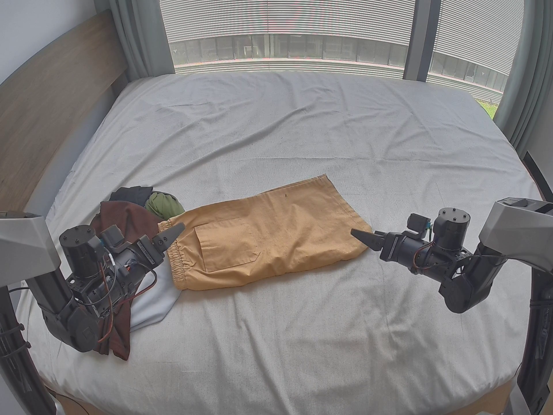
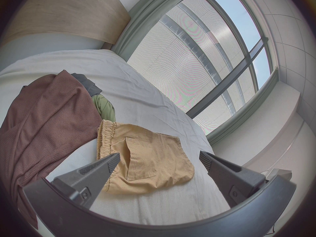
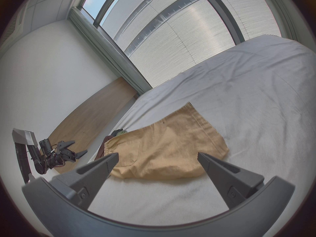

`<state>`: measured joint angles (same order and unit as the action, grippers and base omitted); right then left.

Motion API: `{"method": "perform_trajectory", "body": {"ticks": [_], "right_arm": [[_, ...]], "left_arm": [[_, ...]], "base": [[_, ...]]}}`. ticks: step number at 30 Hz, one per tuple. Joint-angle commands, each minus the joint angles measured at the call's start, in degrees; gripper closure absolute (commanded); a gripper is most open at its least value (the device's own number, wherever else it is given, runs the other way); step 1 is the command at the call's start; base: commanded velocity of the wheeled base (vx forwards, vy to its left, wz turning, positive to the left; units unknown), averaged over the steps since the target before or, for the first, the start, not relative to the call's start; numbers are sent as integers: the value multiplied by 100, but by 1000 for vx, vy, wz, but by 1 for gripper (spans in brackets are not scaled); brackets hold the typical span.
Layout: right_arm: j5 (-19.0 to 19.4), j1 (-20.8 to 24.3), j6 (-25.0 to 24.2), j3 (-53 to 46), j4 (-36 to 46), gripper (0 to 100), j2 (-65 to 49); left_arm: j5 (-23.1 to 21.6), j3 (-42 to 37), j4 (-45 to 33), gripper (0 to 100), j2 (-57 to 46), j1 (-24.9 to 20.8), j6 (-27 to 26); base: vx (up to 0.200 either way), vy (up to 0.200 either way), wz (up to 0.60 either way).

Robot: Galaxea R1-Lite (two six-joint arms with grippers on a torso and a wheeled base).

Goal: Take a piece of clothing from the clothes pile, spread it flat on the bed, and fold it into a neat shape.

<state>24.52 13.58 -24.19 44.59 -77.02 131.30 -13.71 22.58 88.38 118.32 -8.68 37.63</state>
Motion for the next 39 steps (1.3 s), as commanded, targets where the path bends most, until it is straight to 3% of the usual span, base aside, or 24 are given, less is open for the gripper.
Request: {"method": "perform_trajectory", "body": {"ticks": [1, 22, 34, 39], "right_arm": [[1, 31, 2, -82, 20, 0, 132], [-43, -13, -7, 489, 688, 0, 906], [-87, 39, -7, 1632, 2218, 0, 958], [-289, 110, 2, 2176, 2640, 0, 1152]], "left_arm": [[0, -8, 4, 0, -2, -2, -2], [0, -8, 4, 0, 95, 42, -2], [0, -8, 4, 0, 77, 59, -2], [0, 1, 4, 0, 77, 68, -2]], "base": [[0, 0, 0], [0, 0, 0], [0, 0, 0], [0, 0, 0]]}}
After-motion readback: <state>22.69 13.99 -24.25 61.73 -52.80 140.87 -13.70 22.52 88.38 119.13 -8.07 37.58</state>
